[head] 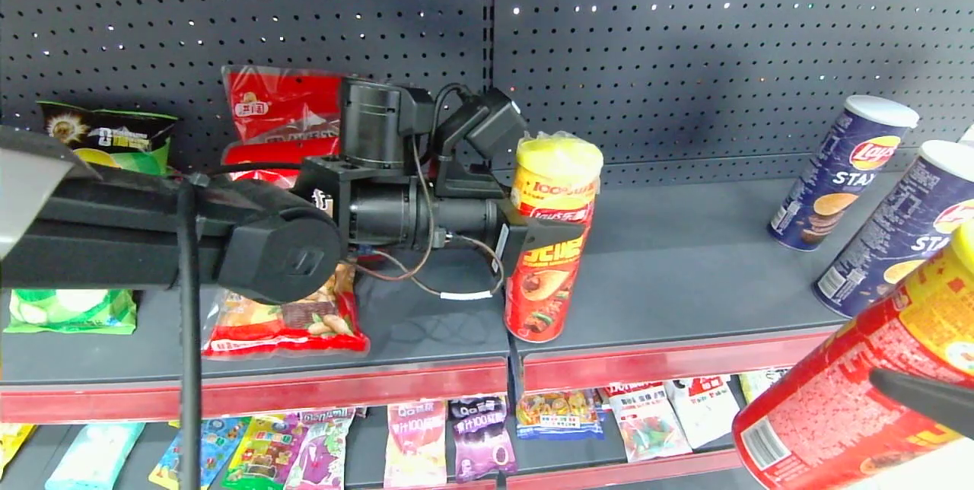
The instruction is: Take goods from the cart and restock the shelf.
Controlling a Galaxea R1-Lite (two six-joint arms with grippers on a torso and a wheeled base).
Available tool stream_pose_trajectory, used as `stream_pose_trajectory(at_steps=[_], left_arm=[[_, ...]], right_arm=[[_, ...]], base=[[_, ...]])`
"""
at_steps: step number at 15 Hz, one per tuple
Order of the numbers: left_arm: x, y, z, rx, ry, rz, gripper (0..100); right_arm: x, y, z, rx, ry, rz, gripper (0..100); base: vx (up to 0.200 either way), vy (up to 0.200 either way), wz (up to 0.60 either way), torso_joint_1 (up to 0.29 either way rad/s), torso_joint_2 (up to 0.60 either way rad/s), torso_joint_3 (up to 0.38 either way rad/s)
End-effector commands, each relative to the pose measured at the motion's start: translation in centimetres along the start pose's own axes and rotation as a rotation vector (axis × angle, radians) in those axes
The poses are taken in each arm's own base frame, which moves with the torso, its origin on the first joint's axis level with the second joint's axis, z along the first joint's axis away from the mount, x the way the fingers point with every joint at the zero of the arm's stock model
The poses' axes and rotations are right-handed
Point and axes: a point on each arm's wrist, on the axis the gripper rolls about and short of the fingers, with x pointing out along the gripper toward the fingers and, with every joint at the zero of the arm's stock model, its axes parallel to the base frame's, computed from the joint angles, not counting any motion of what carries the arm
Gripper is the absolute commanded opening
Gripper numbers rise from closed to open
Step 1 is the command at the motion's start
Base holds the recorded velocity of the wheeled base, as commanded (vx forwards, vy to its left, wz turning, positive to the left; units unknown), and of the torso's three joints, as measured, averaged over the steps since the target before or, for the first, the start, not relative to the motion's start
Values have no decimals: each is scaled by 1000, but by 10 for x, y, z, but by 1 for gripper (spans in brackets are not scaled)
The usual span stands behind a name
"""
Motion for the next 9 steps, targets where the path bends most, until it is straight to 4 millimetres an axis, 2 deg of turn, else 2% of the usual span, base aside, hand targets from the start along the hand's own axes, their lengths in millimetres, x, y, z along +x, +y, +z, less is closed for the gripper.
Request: stream_pose_trajectory(at_steps=[1,9], left_arm=[[-5,-8,1,0,0,-6,0],[12,0,-14,-12,-5,14,0]], right_arm=[[0,0,0,0,2,4,0],[0,0,0,-1,1,4,0]], base=[[0,0,0,0,0,0],[0,0,0,0,0,0]])
